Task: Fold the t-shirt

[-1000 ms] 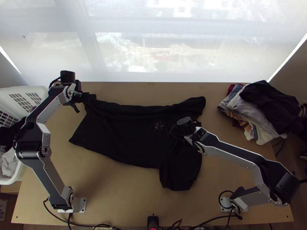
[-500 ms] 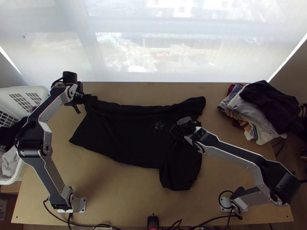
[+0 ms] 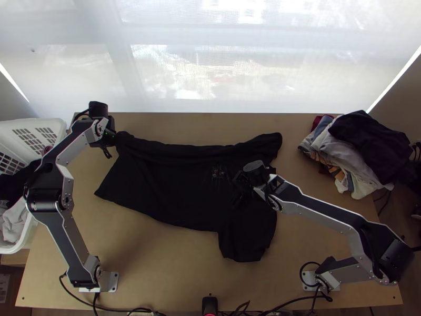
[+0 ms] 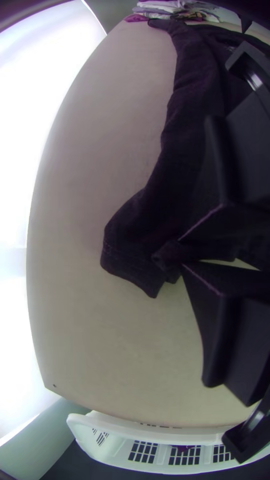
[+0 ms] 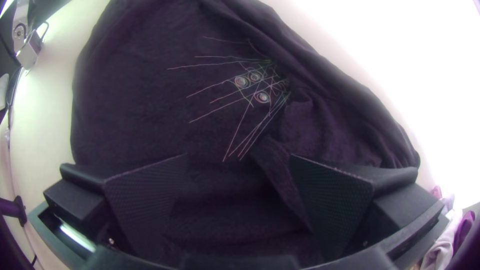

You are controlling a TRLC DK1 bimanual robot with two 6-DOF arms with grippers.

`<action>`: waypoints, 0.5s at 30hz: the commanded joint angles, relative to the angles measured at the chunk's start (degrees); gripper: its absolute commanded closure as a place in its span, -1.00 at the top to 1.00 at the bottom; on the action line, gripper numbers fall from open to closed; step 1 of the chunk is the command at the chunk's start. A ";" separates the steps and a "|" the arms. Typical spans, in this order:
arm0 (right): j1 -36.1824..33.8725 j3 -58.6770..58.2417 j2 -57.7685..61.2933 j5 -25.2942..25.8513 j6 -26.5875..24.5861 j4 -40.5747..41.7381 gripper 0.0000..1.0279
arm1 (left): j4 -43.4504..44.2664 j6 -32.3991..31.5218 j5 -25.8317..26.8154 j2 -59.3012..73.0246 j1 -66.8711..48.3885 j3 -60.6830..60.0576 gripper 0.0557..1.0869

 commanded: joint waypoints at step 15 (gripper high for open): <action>-0.43 -0.03 0.09 0.01 -0.01 0.00 0.80 | 0.60 0.29 -1.10 -1.51 -0.37 0.57 -0.93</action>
